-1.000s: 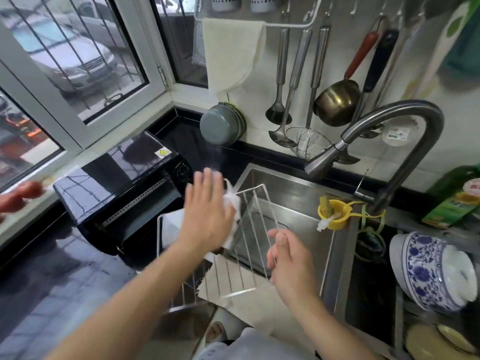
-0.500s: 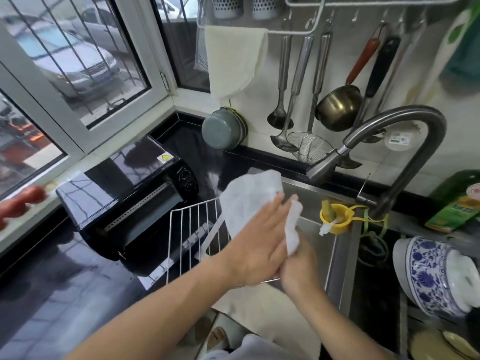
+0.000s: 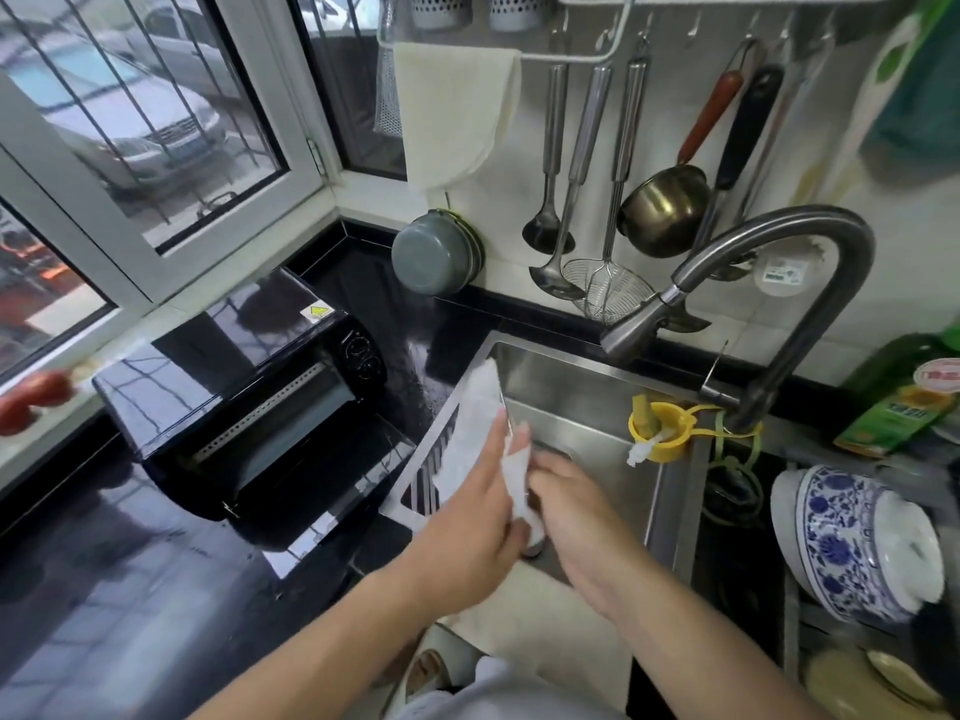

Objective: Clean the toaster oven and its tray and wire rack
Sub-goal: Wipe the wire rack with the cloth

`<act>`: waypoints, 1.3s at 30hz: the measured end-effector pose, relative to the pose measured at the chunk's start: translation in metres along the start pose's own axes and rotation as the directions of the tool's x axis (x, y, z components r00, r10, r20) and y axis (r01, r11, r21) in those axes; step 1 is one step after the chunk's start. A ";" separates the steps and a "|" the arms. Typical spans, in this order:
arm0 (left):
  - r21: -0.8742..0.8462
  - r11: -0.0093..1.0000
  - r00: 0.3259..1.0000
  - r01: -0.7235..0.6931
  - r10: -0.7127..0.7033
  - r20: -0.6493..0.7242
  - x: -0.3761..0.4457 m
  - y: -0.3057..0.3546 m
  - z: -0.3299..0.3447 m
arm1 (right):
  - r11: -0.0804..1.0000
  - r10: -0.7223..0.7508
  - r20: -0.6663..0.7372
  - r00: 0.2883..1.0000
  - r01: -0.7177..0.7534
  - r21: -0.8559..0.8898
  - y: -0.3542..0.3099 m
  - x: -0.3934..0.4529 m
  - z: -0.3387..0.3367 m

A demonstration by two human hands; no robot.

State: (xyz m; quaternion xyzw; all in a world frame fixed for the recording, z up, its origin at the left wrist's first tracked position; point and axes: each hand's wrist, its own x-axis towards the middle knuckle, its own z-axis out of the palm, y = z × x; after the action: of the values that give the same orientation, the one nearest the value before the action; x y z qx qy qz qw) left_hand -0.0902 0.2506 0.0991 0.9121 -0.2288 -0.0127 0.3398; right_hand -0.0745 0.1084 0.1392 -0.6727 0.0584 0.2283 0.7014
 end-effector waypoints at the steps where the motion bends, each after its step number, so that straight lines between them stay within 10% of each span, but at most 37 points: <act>1: -0.165 0.986 0.995 0.019 -0.034 -0.090 0.001 -0.002 -0.004 | 0.995 -0.018 0.057 0.998 0.024 -0.099 -0.006 0.002 -0.001; 5: -0.706 0.702 0.792 0.089 -0.480 -0.378 0.005 -0.007 -0.037 | 0.994 -0.047 0.286 0.957 0.074 -0.085 -0.029 0.002 -0.028; 9: -0.997 0.017 0.788 -0.074 -0.612 -0.069 0.000 -0.022 -0.070 | 0.898 -0.236 -0.176 0.956 0.146 -0.414 -0.018 0.010 -0.075; 16: -0.996 -0.067 0.747 -0.057 -0.665 0.002 -0.014 -0.035 -0.088 | 0.994 0.076 0.316 0.946 -0.045 -0.104 0.022 0.003 -0.087; 20: -0.987 0.154 0.403 0.035 -0.906 -0.127 0.000 -0.024 -0.081 | 0.988 0.011 0.283 0.959 -0.055 0.148 0.016 -0.001 -0.070; 23: -0.992 0.108 0.249 -0.061 -0.961 -0.120 0.006 -0.017 -0.081 | 0.990 -0.070 0.242 0.968 0.036 0.139 0.007 -0.004 -0.059; 28: -0.992 0.127 0.369 -0.009 -0.921 -0.121 0.006 -0.004 -0.081 | 0.902 -0.366 0.119 0.923 0.383 -0.197 0.010 -0.019 -0.038; 34: -0.980 -0.022 0.608 -0.198 -0.787 -0.105 0.031 -0.006 -0.101 | 0.146 -0.624 0.457 0.634 0.669 -0.729 0.054 -0.027 0.014; 39: -0.986 -0.164 0.837 -0.044 -0.545 0.053 0.016 0.028 -0.096 | 0.335 -0.611 0.145 0.778 0.420 -0.844 0.042 0.006 0.002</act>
State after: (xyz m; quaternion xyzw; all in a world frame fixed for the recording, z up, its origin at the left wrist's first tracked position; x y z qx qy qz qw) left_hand -0.0707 0.2841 0.1927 0.3602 0.1223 -0.0627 0.9227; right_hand -0.0862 0.1118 0.0981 -0.9242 -0.2065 -0.0766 0.3119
